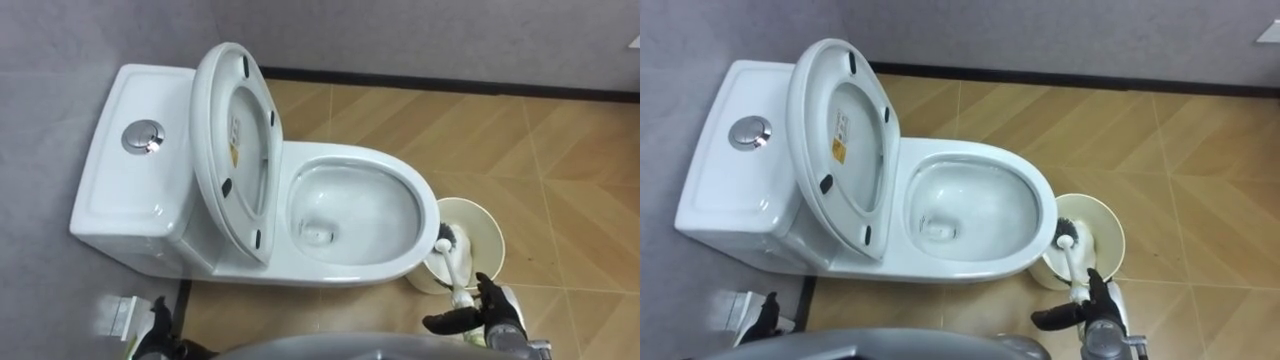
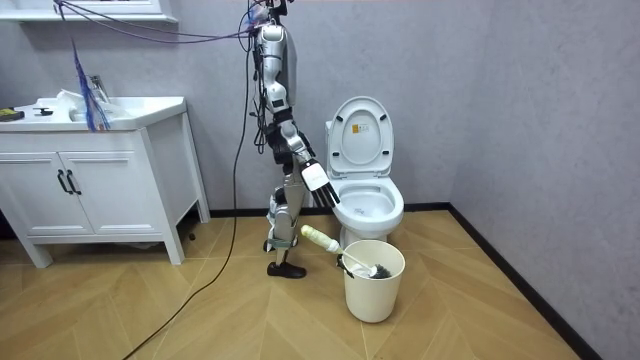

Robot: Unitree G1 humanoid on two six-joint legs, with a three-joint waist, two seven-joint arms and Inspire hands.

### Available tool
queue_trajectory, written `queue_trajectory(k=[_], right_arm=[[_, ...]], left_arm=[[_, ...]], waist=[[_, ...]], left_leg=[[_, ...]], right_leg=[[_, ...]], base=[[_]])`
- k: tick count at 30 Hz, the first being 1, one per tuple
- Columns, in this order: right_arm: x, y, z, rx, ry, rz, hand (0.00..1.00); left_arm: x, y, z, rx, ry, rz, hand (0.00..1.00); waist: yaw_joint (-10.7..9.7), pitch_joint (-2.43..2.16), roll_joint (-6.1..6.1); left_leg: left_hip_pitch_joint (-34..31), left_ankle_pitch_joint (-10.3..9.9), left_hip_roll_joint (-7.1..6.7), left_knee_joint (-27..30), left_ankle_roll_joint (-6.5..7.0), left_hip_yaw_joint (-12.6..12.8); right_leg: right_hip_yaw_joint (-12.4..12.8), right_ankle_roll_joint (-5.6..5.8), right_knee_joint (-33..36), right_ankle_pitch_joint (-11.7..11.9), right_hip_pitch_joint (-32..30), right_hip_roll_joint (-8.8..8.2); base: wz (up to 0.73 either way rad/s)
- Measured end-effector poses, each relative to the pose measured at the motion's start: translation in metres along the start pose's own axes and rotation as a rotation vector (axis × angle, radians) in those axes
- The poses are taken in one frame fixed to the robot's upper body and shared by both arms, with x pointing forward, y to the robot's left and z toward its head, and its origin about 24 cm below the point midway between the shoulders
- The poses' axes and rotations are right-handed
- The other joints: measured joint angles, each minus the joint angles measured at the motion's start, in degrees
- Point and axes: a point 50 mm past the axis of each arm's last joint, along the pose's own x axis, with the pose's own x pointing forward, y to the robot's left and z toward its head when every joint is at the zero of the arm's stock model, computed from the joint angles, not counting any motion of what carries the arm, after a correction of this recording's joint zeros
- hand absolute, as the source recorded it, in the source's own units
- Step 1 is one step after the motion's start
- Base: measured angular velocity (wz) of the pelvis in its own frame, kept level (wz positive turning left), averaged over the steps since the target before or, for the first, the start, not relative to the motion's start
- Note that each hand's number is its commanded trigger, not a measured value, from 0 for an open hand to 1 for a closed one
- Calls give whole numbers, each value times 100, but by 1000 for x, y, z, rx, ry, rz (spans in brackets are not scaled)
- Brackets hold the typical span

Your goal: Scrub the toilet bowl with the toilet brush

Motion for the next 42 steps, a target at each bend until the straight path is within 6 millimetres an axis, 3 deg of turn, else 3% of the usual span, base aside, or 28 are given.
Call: queue_trajectory(k=[10,13,19,23,35,37,42], right_arm=[[7,-9,20,43,-35,-86,0],[13,-13,38,122,-50,-128,0],[21,-29,67,192,-76,-220,0],[25,-36,74,219,-48,-255,0],[29,-47,102,314,-58,-308,0],[30,-50,109,325,-60,-309,0],[31,-53,118,339,-76,-286,0]], left_arm=[[8,7,20,-36,-39,21,0],[11,9,25,-87,-28,22,0],[14,11,40,-50,-73,6,0],[19,17,50,-61,-81,12,0],[27,28,126,-76,-239,42,0],[26,28,141,-98,-265,41,0],[24,30,164,-127,-319,38,0]], waist=[[5,6,38],[-4,16,38],[8,45,-19],[8,64,-63],[144,228,-96],[171,298,-94],[167,336,-102]], left_leg=[[-392,17,-17,117,23,-89],[-614,18,-14,217,26,-103],[-1050,104,-20,277,67,-151],[-1370,156,-19,320,84,-244],[-2785,171,-45,1128,105,-372],[-3196,136,-52,1466,158,-388],[-4021,0,-111,2144,298,-388]], right_leg=[[-101,-7,101,4,-337,-32],[-130,-14,185,9,-542,-50],[-203,-48,194,85,-953,-83],[-287,-67,237,117,-1233,-118],[-276,-107,1054,93,-2614,-311],[-233,-124,1399,43,-3019,-374],[-165,-165,2237,-172,-3905,-582]], base=[[4],[0],[6],[9],[4],[5],[7]])
